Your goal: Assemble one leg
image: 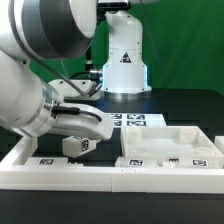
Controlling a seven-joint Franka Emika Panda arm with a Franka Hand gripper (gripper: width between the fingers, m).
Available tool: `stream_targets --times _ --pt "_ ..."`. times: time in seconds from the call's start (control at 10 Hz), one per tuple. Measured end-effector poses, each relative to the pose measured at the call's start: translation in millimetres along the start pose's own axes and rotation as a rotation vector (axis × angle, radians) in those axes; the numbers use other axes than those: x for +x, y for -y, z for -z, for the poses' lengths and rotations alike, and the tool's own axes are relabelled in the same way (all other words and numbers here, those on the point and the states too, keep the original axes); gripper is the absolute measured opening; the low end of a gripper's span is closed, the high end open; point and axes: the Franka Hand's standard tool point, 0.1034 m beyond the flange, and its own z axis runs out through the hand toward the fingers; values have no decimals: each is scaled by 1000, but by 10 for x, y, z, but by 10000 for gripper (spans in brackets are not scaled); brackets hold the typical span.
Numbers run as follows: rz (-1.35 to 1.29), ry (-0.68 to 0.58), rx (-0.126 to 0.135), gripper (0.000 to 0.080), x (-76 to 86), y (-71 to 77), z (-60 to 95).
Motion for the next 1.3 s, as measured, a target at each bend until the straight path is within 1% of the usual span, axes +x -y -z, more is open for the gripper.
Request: stream_targets --times 0.1,0.2,0.3,0.4,0.5,0.7,0.8,0.9,1.0,1.1,1.2,1.3 --pt "-1 -12 0 649 43 -6 -27" --pt "-5 -6 0 524 43 -24 -55" --pt "-6 -6 0 524 43 -30 -55" --pt "-6 -6 0 387 44 -33 -55" --pt "-6 -6 1 283 43 -34 -53" --pt "3 -11 0 284 24 -16 -23" --pt "25 -20 -3 285 -28 30 45" --pt "61 -39 -11 285 -209 160 175" --pt "64 -50 -19 285 -412 320 259" --pt "62 -67 -32 285 -711 574 347" --pt "44 -77 -48 285 -952 820 370" --pt "50 -83 -61 285 -1033 989 358"
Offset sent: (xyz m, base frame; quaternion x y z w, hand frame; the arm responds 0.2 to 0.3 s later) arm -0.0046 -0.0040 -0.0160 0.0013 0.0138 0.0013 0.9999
